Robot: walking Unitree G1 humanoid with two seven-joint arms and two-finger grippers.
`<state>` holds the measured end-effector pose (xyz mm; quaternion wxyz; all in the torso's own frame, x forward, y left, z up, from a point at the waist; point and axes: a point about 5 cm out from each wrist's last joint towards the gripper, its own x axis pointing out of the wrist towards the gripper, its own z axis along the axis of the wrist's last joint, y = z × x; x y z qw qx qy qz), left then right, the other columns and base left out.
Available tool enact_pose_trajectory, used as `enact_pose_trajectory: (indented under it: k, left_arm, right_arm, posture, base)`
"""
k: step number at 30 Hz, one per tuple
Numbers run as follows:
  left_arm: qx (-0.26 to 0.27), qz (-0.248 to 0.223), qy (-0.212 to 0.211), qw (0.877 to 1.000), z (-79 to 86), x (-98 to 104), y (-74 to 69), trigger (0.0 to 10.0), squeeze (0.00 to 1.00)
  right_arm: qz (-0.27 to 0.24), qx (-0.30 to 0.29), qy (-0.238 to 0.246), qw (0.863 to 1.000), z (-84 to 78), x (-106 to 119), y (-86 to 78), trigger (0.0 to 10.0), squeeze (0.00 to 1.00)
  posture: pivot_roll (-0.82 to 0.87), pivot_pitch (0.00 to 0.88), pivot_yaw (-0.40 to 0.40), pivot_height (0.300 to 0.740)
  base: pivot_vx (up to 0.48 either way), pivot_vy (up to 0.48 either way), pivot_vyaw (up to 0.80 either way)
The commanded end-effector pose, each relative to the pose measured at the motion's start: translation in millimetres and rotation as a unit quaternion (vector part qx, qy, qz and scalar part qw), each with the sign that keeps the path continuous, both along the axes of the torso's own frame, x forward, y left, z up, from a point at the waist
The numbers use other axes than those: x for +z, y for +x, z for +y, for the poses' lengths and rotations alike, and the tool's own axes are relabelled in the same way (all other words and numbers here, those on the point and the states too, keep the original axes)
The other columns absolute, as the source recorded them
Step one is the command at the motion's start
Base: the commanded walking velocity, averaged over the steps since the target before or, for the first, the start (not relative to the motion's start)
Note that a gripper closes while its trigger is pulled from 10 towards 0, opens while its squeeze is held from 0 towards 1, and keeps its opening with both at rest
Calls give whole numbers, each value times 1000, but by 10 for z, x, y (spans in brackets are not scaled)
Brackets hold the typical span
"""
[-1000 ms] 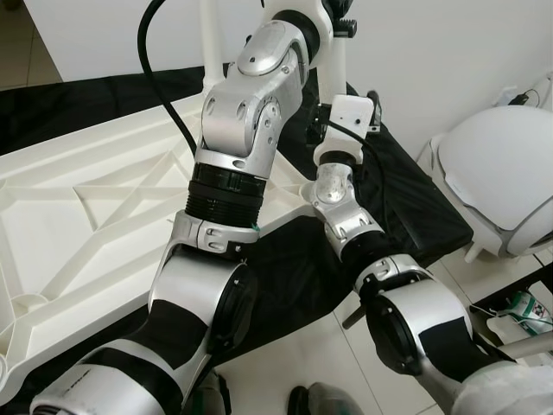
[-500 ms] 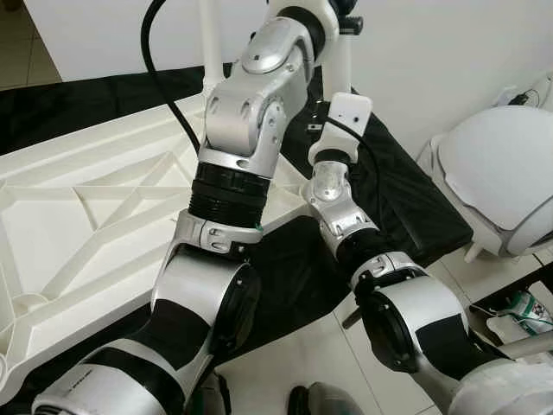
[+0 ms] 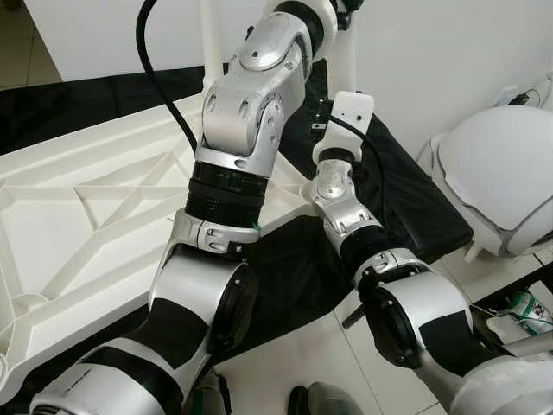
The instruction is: Building children table
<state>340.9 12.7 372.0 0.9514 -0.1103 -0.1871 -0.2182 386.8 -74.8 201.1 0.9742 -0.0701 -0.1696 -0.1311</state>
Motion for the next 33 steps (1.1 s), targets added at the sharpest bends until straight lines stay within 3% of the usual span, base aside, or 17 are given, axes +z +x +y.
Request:
enact_pose_trajectory:
  k: [1,12,18,22,23,25,26,27,33]
  left_arm:
    - [6,-4,-10,1000,9,14,-26,10000,1000]
    - [-45,-12,10,999,-70,-56,-104,10000,1000]
    - [-80,-15,37,996,-123,-151,-173,10000,1000]
    - [-107,-19,32,994,-164,-152,-228,10000,1000]
    - [-111,-22,32,993,-174,-145,-247,10000,886]
    - [-114,-25,33,993,-180,-137,-260,10000,859]
    - [-116,-29,34,992,-184,-132,-270,10000,153]
    - [-116,-31,36,992,-186,-129,-276,10000,0]
    - [-101,-41,62,992,-123,-186,-264,10000,0]
  right_arm:
    - [-5,-5,10,1000,-17,48,18,10000,0]
    - [1,-31,32,999,-158,69,53,10000,0]
    - [14,-55,42,997,-335,57,87,10000,0]
    - [16,-58,44,997,-370,68,99,10000,0]
    - [13,-58,39,997,-365,78,99,10000,0]
    - [9,-55,35,998,-348,91,98,10000,0]
    - [9,-51,35,998,-332,91,97,10000,0]
    - [11,-46,38,998,-319,87,97,10000,0]
    - [23,-15,45,999,-305,72,113,10000,0]
  posture:
    - [1,8,-29,740]
    - [1,0,-25,740]
    - [5,0,-23,740]
    - [5,0,-23,740]
    - [7,0,-23,740]
    - [7,0,-22,740]
    - [8,0,-23,740]
    - [8,0,-23,740]
    - [16,0,-24,740]
  base:
    - [0,0,0]
    - [0,0,0]
    - [0,0,0]
    - [0,0,0]
    - [0,0,0]
    - [0,0,0]
    - [0,0,0]
    - [0,0,0]
    - [0,0,0]
